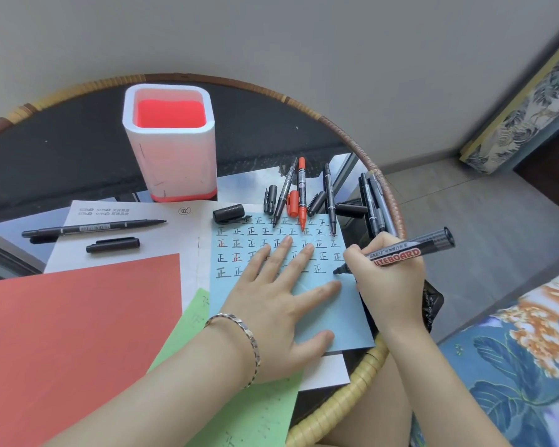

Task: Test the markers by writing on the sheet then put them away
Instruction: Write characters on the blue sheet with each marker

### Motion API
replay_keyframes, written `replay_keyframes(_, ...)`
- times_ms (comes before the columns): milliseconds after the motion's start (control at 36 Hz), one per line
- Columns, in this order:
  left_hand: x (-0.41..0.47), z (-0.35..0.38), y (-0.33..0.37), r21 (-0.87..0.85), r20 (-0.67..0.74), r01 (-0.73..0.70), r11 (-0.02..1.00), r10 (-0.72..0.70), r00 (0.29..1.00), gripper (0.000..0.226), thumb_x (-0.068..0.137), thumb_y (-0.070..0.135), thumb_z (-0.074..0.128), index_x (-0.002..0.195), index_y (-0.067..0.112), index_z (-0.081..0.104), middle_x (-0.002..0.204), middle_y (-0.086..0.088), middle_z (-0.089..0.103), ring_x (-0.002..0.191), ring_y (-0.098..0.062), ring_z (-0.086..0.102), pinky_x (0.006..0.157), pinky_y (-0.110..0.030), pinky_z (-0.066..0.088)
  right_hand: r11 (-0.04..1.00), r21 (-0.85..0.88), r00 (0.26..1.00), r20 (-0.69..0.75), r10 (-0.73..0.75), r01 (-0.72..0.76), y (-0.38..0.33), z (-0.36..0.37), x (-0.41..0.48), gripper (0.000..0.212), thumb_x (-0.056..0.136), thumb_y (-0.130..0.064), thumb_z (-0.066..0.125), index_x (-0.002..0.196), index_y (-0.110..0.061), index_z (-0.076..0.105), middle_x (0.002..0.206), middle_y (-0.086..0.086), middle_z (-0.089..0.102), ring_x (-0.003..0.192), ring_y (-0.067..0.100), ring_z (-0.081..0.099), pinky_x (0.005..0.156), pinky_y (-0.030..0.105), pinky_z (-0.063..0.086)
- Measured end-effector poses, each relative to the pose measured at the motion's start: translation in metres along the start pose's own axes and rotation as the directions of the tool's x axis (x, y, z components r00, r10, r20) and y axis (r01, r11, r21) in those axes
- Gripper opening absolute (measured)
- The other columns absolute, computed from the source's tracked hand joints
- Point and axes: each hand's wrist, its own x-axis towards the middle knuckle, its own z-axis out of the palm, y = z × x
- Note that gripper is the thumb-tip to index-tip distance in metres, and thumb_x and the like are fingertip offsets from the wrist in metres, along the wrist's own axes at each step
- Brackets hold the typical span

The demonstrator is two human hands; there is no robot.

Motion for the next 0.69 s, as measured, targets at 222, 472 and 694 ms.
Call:
replay_keyframes(222,0.0005,-0.0035,0.0003,-0.021,0.025,0.001,1.0,-0.001,1.0,0.056,0.076,0.061,0.032,0.129,0.046,0.038,0.148,-0.008,0.031,0.138,-0.034,0.02,0.107,-0.042,0.003,0.996,0.066,0.998,-0.024,0.062,-0.061,0.0014,0.0008,0.0019,0.028,0.073,-0.015,0.064,0.055,-0.002,0.047,0.052,0.018,0.057,0.053,0.025,0.051,0.064,0.038,0.046)
replay_keyframes(472,0.0004,-0.0004,0.0001,-0.016,0.019,0.001,1.0,0.0,1.0,0.054,0.075,0.061,0.034,0.126,0.045,0.042,0.145,-0.011,0.037,0.135,-0.035,0.027,0.106,-0.043,0.008,0.998,-0.031,0.998,-0.017,-0.053,0.052,0.0016,0.0013,-0.001,0.035,0.072,-0.012,0.065,0.049,-0.014,0.039,0.045,-0.001,0.046,0.048,0.013,0.044,0.057,0.027,0.038)
replay_keyframes(694,0.001,-0.0033,0.0,-0.027,0.029,0.001,1.0,0.0,1.0,0.057,0.075,0.062,0.028,0.13,0.05,0.034,0.151,-0.009,0.024,0.14,-0.034,0.011,0.108,-0.043,-0.002,0.999,-0.016,0.999,0.004,-0.036,0.036,0.0029,-0.0053,0.0008,0.034,0.072,-0.007,0.063,0.05,-0.011,0.039,0.047,0.006,0.047,0.049,0.022,0.045,0.057,0.032,0.038)
